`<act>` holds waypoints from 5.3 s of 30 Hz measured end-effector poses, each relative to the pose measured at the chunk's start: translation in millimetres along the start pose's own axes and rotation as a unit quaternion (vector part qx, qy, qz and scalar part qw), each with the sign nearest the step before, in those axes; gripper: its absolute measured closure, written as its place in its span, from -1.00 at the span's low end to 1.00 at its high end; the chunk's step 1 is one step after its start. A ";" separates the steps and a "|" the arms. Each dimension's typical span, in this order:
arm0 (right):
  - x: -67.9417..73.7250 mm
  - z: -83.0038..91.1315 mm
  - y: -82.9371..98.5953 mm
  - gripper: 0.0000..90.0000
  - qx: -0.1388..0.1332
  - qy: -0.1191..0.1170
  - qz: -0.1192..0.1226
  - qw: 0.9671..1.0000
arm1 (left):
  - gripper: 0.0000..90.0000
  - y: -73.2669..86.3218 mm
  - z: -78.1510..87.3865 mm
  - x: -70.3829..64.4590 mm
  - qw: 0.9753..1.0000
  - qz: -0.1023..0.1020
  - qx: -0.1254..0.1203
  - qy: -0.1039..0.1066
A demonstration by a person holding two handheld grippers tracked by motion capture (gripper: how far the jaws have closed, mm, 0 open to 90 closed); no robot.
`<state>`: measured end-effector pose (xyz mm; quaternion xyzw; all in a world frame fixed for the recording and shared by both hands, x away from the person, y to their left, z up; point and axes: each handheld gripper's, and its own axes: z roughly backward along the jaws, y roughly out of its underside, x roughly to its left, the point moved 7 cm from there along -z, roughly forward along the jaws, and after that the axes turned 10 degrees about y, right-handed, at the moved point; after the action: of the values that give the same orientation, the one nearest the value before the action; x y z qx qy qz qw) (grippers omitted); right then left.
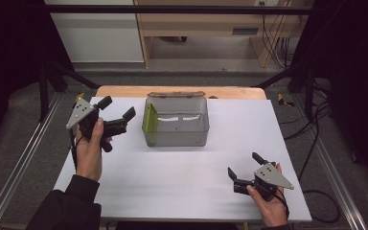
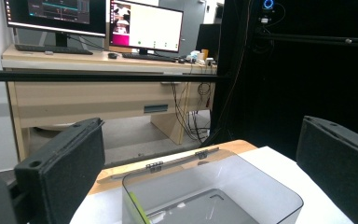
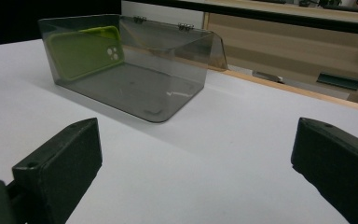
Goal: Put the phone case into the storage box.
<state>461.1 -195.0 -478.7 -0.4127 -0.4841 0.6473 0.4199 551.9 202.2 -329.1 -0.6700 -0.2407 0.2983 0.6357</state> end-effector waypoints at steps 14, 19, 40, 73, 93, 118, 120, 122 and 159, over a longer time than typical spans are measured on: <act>0.0 0.0 -0.1 -0.96 0.000 0.001 0.001 1.000 | -0.98 -1.7 13.3 5.9 1.000 -0.004 0.004 -0.002; 0.1 0.0 -0.1 -0.96 0.000 0.000 0.001 1.000 | -0.98 -1.9 17.7 9.3 1.000 0.000 0.003 -0.005; 0.4 -0.1 0.0 -0.96 0.001 0.000 0.001 1.000 | -0.98 1.5 41.9 25.3 1.000 -0.002 0.008 -0.028; 0.8 -0.5 0.5 -0.96 0.003 0.003 0.004 1.000 | -0.98 30.0 57.9 17.7 0.999 -0.003 0.027 -0.020; 1.4 -0.6 0.9 -0.96 0.004 0.003 0.010 1.000 | -0.98 54.8 67.3 10.2 0.999 -0.004 0.037 -0.016; 1.7 -0.3 0.2 -0.96 0.004 -0.002 0.003 1.000 | -0.98 87.5 79.7 6.0 0.999 0.005 0.034 -0.023; 1.9 -0.3 0.3 -0.96 0.004 -0.003 0.003 1.000 | -0.98 88.2 82.3 6.8 0.999 0.006 0.031 -0.025; 2.1 -0.3 0.3 -0.95 0.004 -0.003 0.003 1.000 | -0.98 89.3 85.0 8.0 0.999 0.006 0.031 -0.027; 2.9 -1.0 1.4 -0.96 0.008 -0.003 0.010 1.000 | -0.98 102.2 124.1 14.0 0.998 -0.019 0.031 -0.045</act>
<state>461.0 -192.2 -480.6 -0.4119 -0.4758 0.6565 0.4158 468.4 292.3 -433.9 -0.6308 -0.2726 0.3236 0.6504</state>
